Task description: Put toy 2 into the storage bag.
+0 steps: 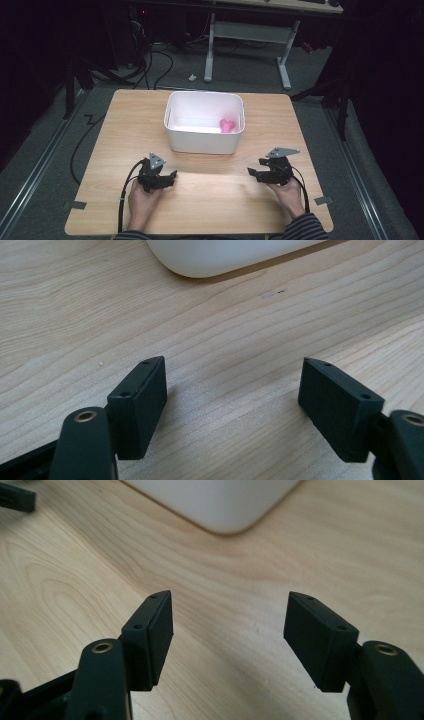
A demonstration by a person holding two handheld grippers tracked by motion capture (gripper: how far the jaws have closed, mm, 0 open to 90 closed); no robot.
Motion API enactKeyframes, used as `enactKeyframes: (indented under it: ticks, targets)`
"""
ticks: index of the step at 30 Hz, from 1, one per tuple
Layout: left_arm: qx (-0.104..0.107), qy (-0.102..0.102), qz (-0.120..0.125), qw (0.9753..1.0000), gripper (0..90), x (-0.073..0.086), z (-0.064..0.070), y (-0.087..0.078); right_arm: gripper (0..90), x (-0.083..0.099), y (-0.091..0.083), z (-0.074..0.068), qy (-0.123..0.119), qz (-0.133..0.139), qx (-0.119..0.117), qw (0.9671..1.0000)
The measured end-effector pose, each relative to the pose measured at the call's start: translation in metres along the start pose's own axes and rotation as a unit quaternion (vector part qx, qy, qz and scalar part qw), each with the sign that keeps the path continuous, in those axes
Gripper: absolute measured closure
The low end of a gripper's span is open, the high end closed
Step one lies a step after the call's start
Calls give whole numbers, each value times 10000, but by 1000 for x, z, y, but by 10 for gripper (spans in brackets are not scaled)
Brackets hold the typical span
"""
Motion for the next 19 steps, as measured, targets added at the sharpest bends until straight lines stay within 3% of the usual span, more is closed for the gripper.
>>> enactKeyframes:
  ticks: [5, 7, 10, 13, 19]
  targets:
    - [-1, -2, 0, 10000, 278, 0, 0, 0, 366, 24, 15, 5, 170, -38, 101, 9998]
    - [-1, -1, 1, 10000, 278, 0, 0, 0, 361, 30, 20, 6, 117, -56, 227, 9997]
    - [-1, 1, 1, 10000, 278, 0, 0, 0, 357, 34, 21, 6, 65, 142, 303, 9994]
    - [-2, 2, -1, 10000, 278, 0, 0, 0, 343, 36, 21, 3, -211, 216, 571, 9979]
    - [-7, 1, -2, 10000, 278, 0, 0, 0, 258, 37, 21, 4, -33, 155, 645, 9978]
Point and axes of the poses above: each handheld gripper's, and its own axes: y roughly forward along the jaws, x roughly out of its underside, z roughly to its right, the point moved 8 cm from there along y, roughly forward along the jaws, and after that the axes turned 7 degrees about y, right-handed, at the moved point
